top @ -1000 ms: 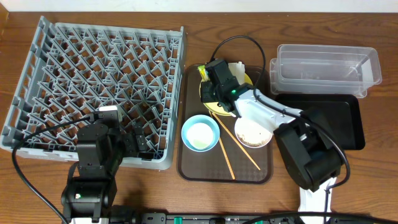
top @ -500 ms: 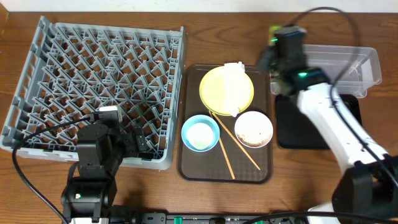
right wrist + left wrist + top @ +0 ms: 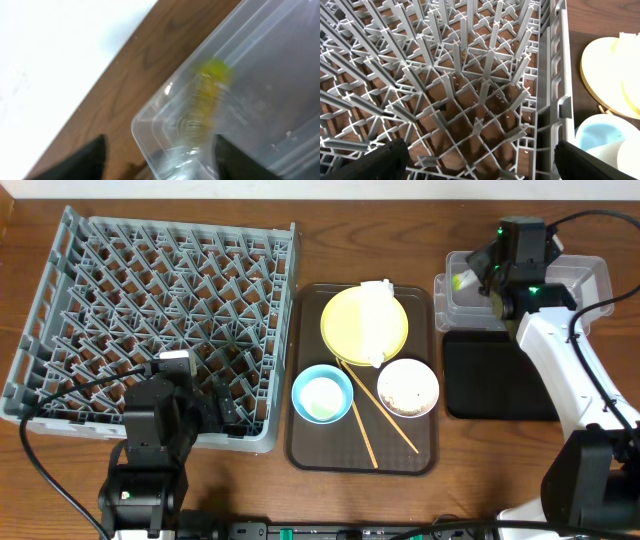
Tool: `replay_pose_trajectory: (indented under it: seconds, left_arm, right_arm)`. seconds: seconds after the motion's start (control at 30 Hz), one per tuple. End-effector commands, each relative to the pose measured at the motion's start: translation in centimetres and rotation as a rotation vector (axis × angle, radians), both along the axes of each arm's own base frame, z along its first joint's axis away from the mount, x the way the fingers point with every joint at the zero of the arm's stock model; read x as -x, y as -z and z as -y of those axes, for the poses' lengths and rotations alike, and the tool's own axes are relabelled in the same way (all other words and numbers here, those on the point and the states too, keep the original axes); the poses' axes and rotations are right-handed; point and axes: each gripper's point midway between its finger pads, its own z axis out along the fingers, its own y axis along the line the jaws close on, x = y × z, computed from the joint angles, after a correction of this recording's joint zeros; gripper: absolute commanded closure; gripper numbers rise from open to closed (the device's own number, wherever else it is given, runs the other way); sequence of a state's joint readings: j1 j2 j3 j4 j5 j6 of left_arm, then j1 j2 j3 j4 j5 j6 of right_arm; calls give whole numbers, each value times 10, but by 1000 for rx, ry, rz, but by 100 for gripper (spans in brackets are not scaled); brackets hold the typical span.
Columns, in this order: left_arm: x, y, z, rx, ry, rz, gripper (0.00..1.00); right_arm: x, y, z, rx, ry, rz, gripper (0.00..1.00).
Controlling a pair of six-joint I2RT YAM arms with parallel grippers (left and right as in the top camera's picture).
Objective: Sort waste into correct bins and load items into the dishwasher
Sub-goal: 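Carry the wrapper with the right gripper and drop it into the clear bin, then grasp the white plastic bag on the yellow plate with the right gripper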
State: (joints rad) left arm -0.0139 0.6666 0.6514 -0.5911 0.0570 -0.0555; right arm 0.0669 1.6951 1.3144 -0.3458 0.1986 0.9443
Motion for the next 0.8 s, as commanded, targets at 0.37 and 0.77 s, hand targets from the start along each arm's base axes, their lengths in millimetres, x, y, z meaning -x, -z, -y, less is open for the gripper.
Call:
replay_pose_trajectory:
  seconds: [0.37,0.77]
  left_arm:
    - [-2,-11,-1,9,-9,27,4]
    - [-2,-11,-1,9,-9,26,4]
  right_arm:
    - [3,-6,-110,210,-706,44,23]
    - [44,75,-179,377,-861,-209,26]
